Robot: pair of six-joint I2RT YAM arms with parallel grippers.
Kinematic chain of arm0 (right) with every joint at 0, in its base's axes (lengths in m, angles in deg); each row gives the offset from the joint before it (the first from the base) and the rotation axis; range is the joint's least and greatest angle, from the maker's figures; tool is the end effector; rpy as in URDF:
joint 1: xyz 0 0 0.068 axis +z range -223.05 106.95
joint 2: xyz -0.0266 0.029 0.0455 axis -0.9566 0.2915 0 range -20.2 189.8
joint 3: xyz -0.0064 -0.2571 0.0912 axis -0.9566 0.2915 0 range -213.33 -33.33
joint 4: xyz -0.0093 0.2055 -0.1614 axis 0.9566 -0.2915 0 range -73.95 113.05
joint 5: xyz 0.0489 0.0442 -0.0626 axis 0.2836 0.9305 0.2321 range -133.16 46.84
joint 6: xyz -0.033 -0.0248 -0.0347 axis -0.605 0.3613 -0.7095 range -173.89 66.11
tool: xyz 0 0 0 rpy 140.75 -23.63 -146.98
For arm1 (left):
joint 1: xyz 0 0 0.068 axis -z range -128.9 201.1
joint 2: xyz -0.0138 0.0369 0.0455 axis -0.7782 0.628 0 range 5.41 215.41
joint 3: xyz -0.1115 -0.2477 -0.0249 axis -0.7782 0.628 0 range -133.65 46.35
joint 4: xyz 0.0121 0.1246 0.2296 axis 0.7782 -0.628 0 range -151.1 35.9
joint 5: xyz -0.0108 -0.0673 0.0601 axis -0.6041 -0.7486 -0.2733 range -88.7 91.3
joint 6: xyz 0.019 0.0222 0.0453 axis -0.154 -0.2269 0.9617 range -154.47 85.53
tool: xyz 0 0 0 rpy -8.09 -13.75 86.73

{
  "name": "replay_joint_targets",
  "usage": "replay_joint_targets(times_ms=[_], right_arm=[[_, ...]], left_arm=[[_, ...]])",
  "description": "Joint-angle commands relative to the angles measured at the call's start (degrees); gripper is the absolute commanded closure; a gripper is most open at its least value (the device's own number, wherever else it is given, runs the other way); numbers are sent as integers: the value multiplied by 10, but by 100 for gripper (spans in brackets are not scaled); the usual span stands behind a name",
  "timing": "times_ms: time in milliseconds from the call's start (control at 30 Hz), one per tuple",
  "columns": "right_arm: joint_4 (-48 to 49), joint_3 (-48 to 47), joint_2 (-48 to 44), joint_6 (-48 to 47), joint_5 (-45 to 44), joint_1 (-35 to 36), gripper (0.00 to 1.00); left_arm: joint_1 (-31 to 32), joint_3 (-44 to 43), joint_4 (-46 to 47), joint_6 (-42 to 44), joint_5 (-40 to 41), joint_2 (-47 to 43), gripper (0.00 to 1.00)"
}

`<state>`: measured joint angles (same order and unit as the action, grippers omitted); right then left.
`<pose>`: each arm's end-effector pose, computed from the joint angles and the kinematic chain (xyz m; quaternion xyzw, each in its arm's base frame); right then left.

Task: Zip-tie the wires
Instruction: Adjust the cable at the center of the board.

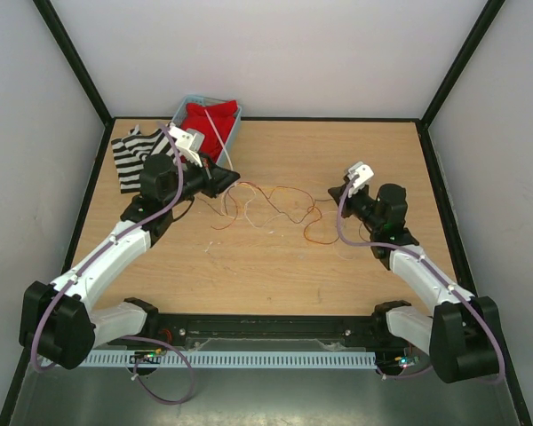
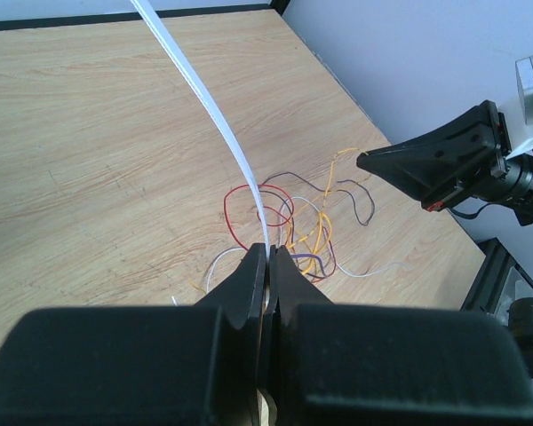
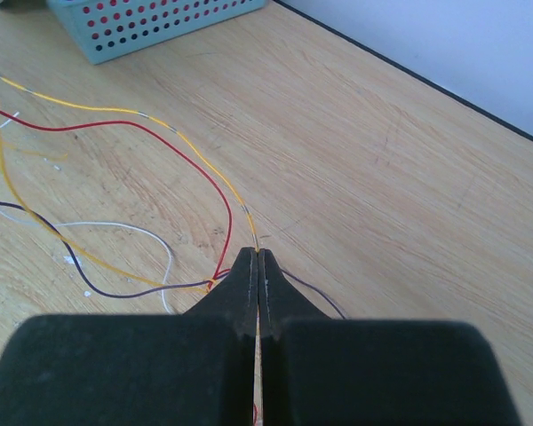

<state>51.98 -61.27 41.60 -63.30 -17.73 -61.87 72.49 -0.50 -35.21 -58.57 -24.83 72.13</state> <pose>0.2304 0.0611 0.2503 -0.2749 0.6806 0.1724 0.6568 0.2480 -0.1139 0.3273 0.1421 0.6982 -0.4127 0.5675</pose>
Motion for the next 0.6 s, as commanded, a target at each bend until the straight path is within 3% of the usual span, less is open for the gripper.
replay_joint_targets(times_ms=[0,567], right_arm=[[29,11,-12,31,-13,-16,100],[41,23,2,102,-23,-82,100]], left_arm=[[-6,4,15,-5,-8,-10,100],[-9,4,15,-6,-9,-5,100]])
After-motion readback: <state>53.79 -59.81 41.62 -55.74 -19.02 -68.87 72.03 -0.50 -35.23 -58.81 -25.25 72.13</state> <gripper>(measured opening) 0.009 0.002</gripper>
